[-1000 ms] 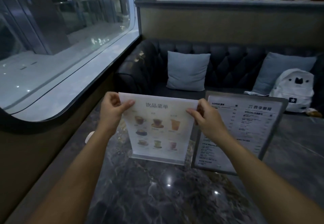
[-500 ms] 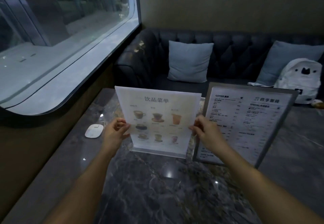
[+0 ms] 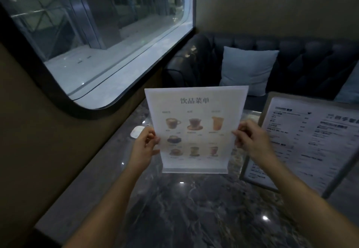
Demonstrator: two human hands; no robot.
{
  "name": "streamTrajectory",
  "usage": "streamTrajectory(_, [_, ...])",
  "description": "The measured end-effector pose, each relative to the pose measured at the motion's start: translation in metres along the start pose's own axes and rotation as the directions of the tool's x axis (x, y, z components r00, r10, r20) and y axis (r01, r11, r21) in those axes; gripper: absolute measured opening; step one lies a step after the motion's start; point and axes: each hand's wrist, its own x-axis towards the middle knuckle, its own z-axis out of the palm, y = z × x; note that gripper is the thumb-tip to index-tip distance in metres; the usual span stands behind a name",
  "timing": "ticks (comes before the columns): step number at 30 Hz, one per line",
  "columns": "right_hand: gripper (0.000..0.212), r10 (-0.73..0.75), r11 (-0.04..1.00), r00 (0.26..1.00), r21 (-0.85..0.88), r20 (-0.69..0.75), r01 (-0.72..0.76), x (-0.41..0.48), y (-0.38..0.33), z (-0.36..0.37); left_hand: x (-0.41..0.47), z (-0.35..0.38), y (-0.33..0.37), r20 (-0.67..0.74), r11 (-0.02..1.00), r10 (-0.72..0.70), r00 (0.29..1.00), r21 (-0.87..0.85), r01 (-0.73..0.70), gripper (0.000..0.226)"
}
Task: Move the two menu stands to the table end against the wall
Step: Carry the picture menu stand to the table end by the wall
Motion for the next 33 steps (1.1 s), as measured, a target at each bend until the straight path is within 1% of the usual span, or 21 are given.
streamTrajectory(4, [0.007,-0.065,0.998,0.996,0.028,0.055,0.063,0.003,-0.015,0.029,-0.019,-0.035,0.003,-0.079,0.998,0.054,0.995,0.049,-0.051,0.014])
streamTrajectory(6, [0.005,-0.095,0.995,0.991,0.048,0.09,0.091,0.005,-0.024,0.046,-0.028,-0.056,0.001,-0.119,0.996,0.057,0.991,0.07,-0.049,0.019])
streamTrajectory(9, [0.003,-0.165,0.985,0.981,0.066,0.105,0.159,0.008,-0.04,0.076,-0.037,-0.089,-0.005,-0.162,0.996,0.056,0.985,0.08,-0.044,0.018])
streamTrajectory(11, [0.004,-0.184,0.981,0.976,0.076,0.115,0.176,0.012,-0.052,0.097,-0.041,-0.113,-0.008,-0.192,0.994,0.072,0.979,0.093,-0.054,0.026])
streamTrajectory(14, [0.006,-0.202,0.977,0.964,0.104,0.174,0.185,0.018,-0.071,0.131,-0.049,-0.148,-0.016,-0.24,0.992,0.08,0.967,0.118,-0.053,0.037])
streamTrajectory(15, [0.006,-0.208,0.977,0.96,0.095,0.189,0.193,0.02,-0.077,0.143,-0.053,-0.159,-0.019,-0.256,0.992,0.076,0.964,0.121,-0.046,0.038])
streamTrajectory(17, [0.007,-0.224,0.974,0.952,0.081,0.21,0.212,0.025,-0.091,0.167,-0.06,-0.182,-0.025,-0.286,0.991,0.062,0.956,0.132,-0.025,0.031])
streamTrajectory(19, [0.005,-0.24,0.969,0.939,0.115,0.246,0.217,0.026,-0.106,0.192,-0.068,-0.203,-0.029,-0.328,0.984,0.065,0.942,0.177,-0.006,0.024])
streamTrajectory(22, [0.002,-0.263,0.963,0.907,0.144,0.33,0.227,0.024,-0.124,0.226,-0.081,-0.231,-0.035,-0.399,0.968,0.095,0.912,0.252,0.01,0.031])
streamTrajectory(25, [0.008,-0.264,0.963,0.876,0.168,0.404,0.212,0.025,-0.136,0.256,-0.097,-0.254,-0.045,-0.451,0.961,0.065,0.89,0.267,0.065,0.04])
streamTrajectory(27, [0.017,-0.276,0.959,0.86,0.179,0.43,0.218,0.026,-0.143,0.274,-0.108,-0.265,-0.051,-0.471,0.96,0.044,0.881,0.263,0.093,0.038])
streamTrajectory(30, [0.031,-0.314,0.948,0.842,0.201,0.44,0.248,0.027,-0.149,0.297,-0.123,-0.275,-0.057,-0.544,0.95,0.012,0.839,0.267,0.16,0.036])
streamTrajectory(32, [0.034,-0.33,0.943,0.827,0.194,0.455,0.269,0.027,-0.151,0.31,-0.132,-0.277,-0.063,-0.585,0.944,-0.013,0.811,0.26,0.203,0.033])
streamTrajectory(33, [0.033,-0.333,0.942,0.822,0.189,0.463,0.275,0.028,-0.152,0.316,-0.135,-0.278,-0.066,-0.6,0.949,-0.054,0.798,0.218,0.228,0.031])
